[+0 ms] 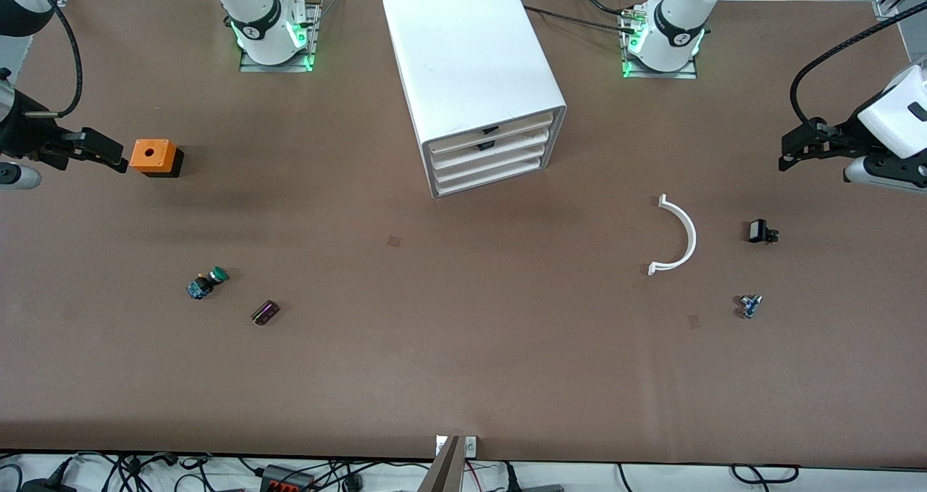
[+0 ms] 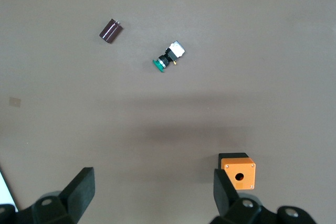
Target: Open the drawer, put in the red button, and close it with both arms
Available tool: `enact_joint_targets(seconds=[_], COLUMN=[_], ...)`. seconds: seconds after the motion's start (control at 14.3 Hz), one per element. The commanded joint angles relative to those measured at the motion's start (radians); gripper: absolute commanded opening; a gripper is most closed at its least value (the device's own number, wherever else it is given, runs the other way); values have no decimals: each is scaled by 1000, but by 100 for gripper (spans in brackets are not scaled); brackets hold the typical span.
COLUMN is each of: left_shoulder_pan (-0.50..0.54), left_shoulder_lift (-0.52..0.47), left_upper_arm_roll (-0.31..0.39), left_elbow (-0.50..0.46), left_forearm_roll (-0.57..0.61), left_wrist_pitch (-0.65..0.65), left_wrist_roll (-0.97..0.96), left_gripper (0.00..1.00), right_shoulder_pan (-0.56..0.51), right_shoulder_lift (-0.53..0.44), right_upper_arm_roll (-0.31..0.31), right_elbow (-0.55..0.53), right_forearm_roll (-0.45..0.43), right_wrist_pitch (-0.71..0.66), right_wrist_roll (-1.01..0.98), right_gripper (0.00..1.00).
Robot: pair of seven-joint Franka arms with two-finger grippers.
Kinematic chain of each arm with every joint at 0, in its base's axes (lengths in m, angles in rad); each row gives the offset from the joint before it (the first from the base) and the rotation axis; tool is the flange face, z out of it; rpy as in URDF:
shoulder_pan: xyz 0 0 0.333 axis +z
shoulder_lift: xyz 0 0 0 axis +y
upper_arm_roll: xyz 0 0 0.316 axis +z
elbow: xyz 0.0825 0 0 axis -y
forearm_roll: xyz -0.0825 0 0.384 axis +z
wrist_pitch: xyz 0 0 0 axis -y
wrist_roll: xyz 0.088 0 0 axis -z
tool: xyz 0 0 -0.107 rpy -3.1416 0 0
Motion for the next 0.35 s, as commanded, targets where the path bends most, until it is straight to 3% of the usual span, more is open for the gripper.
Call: enact_joint_targets(seconds=[0.0,0.28], left_shoulder_pan=[-4,-4], left_shoulder_lift=[12,12], left_upper_arm_roll=[-1,-2], left_elbow=[32,33], left_forearm_roll=[15,15], left_wrist_pitch=[-25,-25], left_wrist_roll=[-12,-17], left_gripper=[100,100], right_shoulder_pan=[8,9], right_shoulder_lift=[-15,-15], right_upper_arm_roll=[5,5], right_elbow=[-1,-3], right_forearm_roll=[-5,-11], right_wrist_pitch=[-6,-9], right_wrist_roll=[1,1], right_gripper=[100,100])
